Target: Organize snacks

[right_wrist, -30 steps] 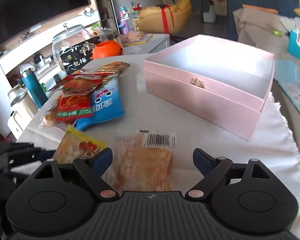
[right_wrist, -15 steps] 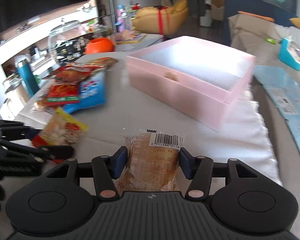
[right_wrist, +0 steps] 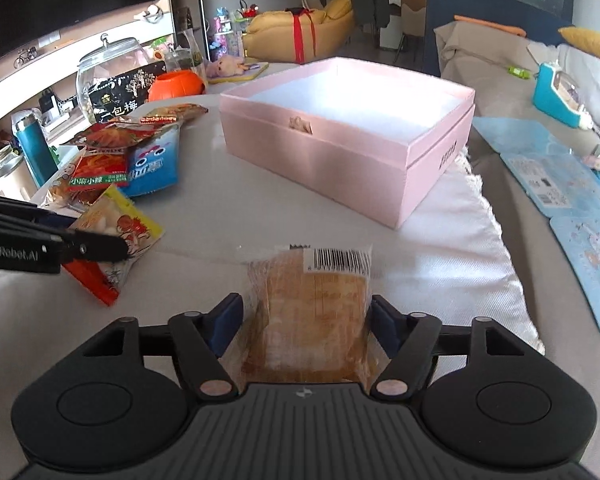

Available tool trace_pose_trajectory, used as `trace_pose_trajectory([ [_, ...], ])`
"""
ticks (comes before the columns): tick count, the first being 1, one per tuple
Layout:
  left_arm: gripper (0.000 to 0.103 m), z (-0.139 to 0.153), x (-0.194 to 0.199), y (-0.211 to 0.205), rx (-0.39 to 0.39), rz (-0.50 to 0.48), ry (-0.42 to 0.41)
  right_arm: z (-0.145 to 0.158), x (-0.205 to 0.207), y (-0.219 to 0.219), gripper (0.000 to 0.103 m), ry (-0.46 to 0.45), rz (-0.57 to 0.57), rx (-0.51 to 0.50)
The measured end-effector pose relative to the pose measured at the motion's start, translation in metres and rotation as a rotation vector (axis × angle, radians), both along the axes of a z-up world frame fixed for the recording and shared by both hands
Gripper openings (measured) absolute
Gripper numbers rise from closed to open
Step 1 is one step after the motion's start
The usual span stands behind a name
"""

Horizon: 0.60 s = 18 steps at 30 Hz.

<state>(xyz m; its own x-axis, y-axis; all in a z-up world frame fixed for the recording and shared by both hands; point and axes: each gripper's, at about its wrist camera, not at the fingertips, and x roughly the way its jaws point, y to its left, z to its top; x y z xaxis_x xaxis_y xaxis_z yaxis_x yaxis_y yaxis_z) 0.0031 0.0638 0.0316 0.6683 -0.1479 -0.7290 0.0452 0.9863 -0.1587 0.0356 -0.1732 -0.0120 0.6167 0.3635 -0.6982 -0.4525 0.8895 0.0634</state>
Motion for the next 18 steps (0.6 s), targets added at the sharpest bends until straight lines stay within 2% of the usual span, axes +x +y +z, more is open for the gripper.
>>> trace_pose_trajectory([
  [4,0.034,0.005,0.002,-0.007,-0.023,-0.015,-0.008,-0.001,-0.001,0.001,0.071,-0.004,0.0,-0.01],
  [8,0.034,0.008,0.005,-0.022,-0.04,-0.075,-0.009,-0.002,-0.005,0.003,0.071,-0.017,0.002,-0.028],
  [12,0.034,-0.001,0.013,-0.035,-0.023,-0.111,0.026,-0.002,-0.005,0.002,0.072,-0.019,0.001,-0.024],
  [18,0.028,-0.007,0.021,-0.034,0.0,-0.099,0.002,-0.003,-0.009,0.001,0.072,-0.03,0.005,-0.025],
])
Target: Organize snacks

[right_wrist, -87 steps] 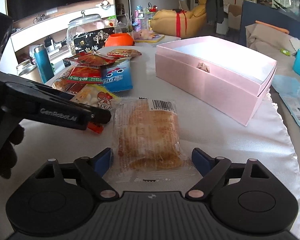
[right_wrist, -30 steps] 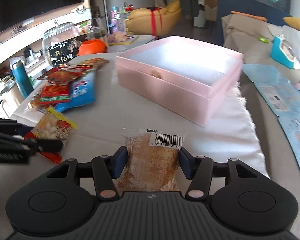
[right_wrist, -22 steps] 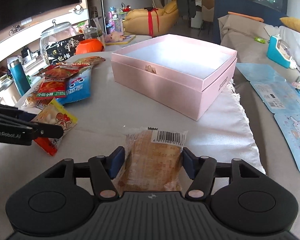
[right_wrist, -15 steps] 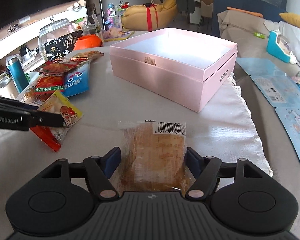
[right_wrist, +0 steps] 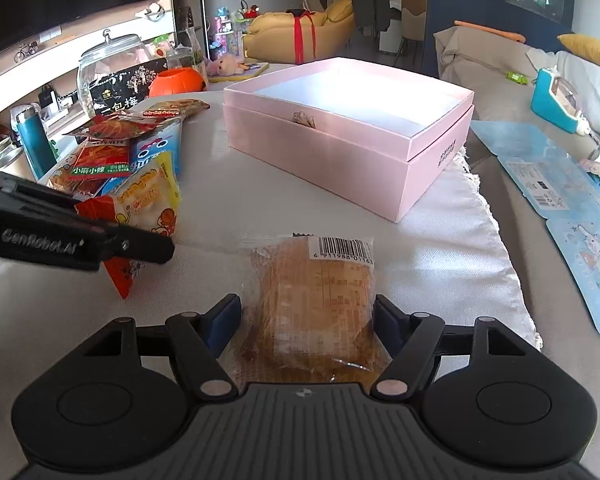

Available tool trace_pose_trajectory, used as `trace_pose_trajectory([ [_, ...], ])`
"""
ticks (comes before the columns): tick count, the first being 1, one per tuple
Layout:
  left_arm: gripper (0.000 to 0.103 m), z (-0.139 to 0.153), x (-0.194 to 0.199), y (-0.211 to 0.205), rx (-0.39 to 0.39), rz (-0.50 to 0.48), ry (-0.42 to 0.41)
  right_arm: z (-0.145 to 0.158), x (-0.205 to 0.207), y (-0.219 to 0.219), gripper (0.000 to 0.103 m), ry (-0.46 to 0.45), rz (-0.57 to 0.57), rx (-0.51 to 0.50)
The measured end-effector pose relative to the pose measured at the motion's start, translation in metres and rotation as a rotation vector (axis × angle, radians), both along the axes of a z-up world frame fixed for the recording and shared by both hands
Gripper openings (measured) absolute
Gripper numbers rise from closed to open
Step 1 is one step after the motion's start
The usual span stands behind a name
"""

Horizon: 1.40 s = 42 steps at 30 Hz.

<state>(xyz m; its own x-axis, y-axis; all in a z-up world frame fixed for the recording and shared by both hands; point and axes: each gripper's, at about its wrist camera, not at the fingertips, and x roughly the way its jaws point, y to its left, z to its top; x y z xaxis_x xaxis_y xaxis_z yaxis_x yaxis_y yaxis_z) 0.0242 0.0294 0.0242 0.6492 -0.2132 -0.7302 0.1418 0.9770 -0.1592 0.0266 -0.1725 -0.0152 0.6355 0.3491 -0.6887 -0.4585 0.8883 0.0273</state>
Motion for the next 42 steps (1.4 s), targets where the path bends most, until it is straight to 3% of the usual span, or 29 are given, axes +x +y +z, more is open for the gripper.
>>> trace_pose_trajectory([
  [5,0.025,-0.007,0.006,-0.001,0.025,0.015,-0.019,-0.001,-0.002,0.002,0.072,-0.012,-0.004,-0.005],
  [8,0.022,-0.005,0.003,0.002,0.001,0.023,-0.049,-0.001,-0.003,0.001,0.071,-0.013,-0.008,0.0],
  [12,0.022,0.006,-0.007,0.004,-0.029,0.011,-0.083,0.004,-0.009,-0.001,0.055,-0.035,0.006,-0.003],
  [18,0.021,0.03,-0.004,0.011,-0.109,-0.007,-0.131,0.021,-0.006,-0.004,0.052,-0.043,0.03,0.051],
  [21,0.021,0.062,0.023,0.013,-0.132,-0.032,-0.195,0.045,0.007,-0.004,0.052,-0.09,0.035,0.083],
  [24,0.023,0.103,0.073,0.016,-0.212,-0.074,-0.292,0.082,0.036,0.0,0.052,-0.194,0.008,0.102],
  [26,0.025,0.114,0.119,0.02,-0.26,-0.076,-0.251,0.103,0.062,0.005,0.054,-0.261,-0.031,0.099],
  [28,0.027,0.106,0.156,0.024,-0.285,-0.062,-0.167,0.114,0.093,0.012,0.073,-0.272,-0.042,0.065],
  [29,0.027,0.099,0.166,0.027,-0.283,-0.044,-0.147,0.114,0.103,0.014,0.077,-0.263,-0.058,0.046],
  [32,0.027,0.083,0.163,0.037,-0.249,-0.018,-0.158,0.106,0.112,0.014,0.077,-0.235,-0.103,0.016],
  [35,0.027,0.064,0.153,0.049,-0.183,0.03,-0.186,0.086,0.095,0.016,0.077,-0.199,-0.032,0.038],
  [37,0.027,0.048,0.154,0.053,-0.136,0.067,-0.151,0.07,0.087,0.026,0.077,-0.184,-0.005,0.008],
  [42,0.03,0.027,0.15,0.055,-0.163,0.063,-0.091,0.048,0.066,0.057,0.077,-0.161,0.092,-0.025],
])
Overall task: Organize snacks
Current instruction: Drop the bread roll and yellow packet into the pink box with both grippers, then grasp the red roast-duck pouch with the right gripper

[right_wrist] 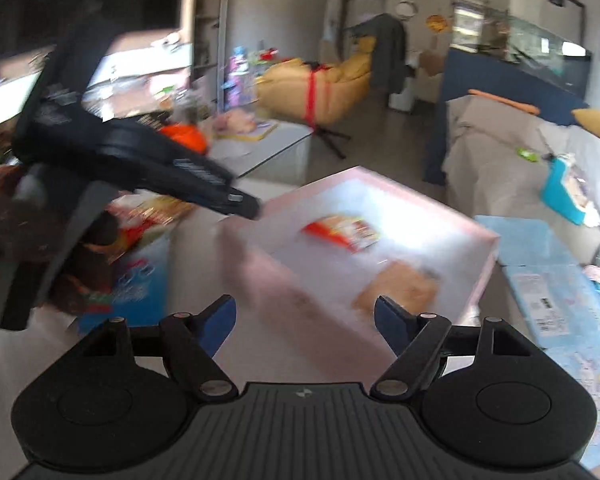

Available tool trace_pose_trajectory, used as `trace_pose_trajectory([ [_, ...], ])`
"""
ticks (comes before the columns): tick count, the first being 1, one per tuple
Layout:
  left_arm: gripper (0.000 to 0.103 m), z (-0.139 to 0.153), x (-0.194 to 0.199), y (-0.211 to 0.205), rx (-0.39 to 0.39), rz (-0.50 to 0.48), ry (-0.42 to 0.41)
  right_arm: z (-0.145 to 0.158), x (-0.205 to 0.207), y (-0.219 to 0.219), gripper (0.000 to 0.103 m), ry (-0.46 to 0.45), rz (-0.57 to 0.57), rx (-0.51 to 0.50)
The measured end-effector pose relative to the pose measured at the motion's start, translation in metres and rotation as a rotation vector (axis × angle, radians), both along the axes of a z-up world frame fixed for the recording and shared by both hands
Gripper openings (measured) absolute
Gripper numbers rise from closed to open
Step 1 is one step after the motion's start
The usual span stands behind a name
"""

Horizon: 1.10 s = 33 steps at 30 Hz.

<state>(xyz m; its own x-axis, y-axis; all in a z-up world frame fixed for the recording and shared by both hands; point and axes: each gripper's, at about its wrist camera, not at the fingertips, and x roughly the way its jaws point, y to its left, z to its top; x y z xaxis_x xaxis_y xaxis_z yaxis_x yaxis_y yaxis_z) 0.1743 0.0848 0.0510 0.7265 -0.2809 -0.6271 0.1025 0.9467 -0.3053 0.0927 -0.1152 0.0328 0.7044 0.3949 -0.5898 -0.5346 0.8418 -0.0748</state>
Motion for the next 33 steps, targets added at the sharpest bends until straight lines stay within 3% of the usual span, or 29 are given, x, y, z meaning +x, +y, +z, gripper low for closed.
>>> trace_pose_trajectory([
  [5,0.034,0.001,-0.013,-0.005,-0.036,-0.045,0.006,-0.009,-0.003,-0.001,0.077,-0.005,-0.02,-0.061],
  [10,0.034,0.009,-0.04,0.007,-0.116,-0.088,-0.011,-0.011,0.007,-0.004,0.077,0.029,-0.06,-0.04],
  [13,0.034,0.025,-0.073,0.027,-0.021,0.012,-0.104,-0.009,0.009,-0.002,0.077,0.067,-0.032,0.0],
  [16,0.034,0.035,-0.103,0.058,0.048,0.163,-0.145,-0.006,0.007,0.01,0.077,0.122,0.022,0.059],
  [20,0.034,0.032,-0.133,0.101,0.007,0.319,-0.115,-0.006,0.015,0.044,0.077,0.216,0.096,0.136],
  [23,0.034,0.023,-0.149,0.123,-0.035,0.402,-0.079,-0.004,0.025,0.08,0.077,0.232,0.129,0.137],
  [30,0.034,0.013,-0.181,0.152,-0.083,0.469,-0.075,0.009,0.025,0.146,0.077,0.182,0.208,0.099],
  [33,0.034,0.009,-0.187,0.156,-0.107,0.464,-0.077,0.016,0.04,0.157,0.077,0.212,0.193,0.125],
])
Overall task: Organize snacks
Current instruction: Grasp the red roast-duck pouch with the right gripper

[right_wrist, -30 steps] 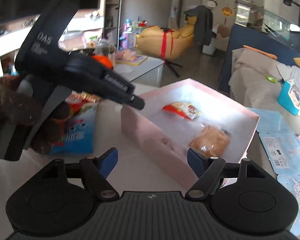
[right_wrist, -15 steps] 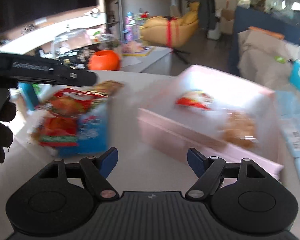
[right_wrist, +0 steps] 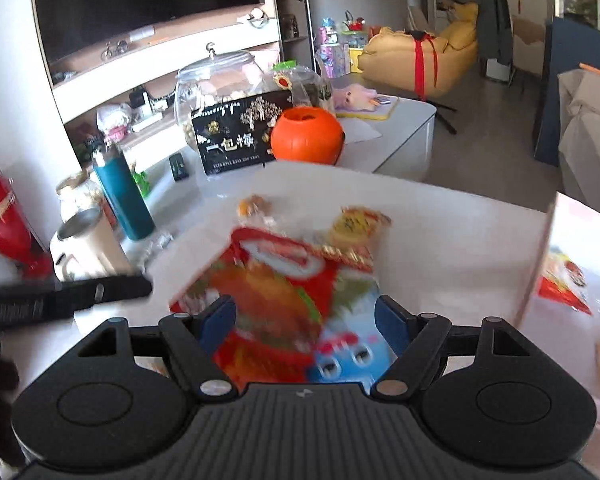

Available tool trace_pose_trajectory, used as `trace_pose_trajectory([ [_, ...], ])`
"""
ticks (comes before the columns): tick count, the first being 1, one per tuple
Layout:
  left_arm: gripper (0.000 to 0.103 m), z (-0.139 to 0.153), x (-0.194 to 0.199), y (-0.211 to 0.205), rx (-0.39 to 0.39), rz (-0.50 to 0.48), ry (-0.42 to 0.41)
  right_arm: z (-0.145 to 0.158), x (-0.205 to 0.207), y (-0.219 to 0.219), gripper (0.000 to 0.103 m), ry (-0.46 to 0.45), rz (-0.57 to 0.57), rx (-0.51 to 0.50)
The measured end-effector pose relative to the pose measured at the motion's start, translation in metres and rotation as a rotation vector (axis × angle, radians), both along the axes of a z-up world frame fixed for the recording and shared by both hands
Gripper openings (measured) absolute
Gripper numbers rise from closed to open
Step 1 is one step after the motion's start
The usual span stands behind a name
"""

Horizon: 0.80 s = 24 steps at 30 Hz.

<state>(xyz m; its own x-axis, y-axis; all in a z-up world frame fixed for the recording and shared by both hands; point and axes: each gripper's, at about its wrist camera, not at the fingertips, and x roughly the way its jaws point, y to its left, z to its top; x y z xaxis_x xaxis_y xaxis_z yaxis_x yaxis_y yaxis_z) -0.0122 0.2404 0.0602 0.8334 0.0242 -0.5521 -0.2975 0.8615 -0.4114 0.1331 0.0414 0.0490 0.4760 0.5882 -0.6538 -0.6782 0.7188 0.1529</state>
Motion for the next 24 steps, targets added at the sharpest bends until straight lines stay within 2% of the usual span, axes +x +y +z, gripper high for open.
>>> trace_pose_trajectory([
  [7,0.034,-0.006,-0.008,-0.008,-0.014,-0.067,0.002,-0.02,0.044,0.017,0.077,0.097,-0.101,-0.032],
  [11,0.034,-0.007,-0.01,-0.002,-0.012,-0.027,-0.005,-0.015,0.032,0.017,0.077,0.06,-0.087,0.007],
  [14,0.034,-0.009,-0.012,0.001,-0.004,0.0,0.004,-0.009,0.029,0.029,0.078,0.13,-0.05,0.034],
  [17,0.034,-0.011,-0.015,0.002,-0.002,0.009,0.021,-0.018,0.036,0.049,0.078,0.209,-0.07,0.02],
  [18,0.034,-0.012,-0.016,0.003,0.0,0.012,0.026,-0.024,0.038,0.057,0.081,0.221,-0.079,0.009],
  [21,0.034,-0.014,-0.021,0.004,0.008,0.027,0.039,-0.035,0.036,0.075,0.095,0.166,-0.11,-0.069],
  [23,0.034,-0.016,-0.023,0.005,0.003,0.035,0.044,-0.035,0.033,0.073,0.094,0.147,-0.09,-0.071],
  [24,0.034,-0.017,-0.024,0.006,-0.002,0.036,0.046,-0.034,0.033,0.067,0.088,0.156,-0.086,-0.062],
])
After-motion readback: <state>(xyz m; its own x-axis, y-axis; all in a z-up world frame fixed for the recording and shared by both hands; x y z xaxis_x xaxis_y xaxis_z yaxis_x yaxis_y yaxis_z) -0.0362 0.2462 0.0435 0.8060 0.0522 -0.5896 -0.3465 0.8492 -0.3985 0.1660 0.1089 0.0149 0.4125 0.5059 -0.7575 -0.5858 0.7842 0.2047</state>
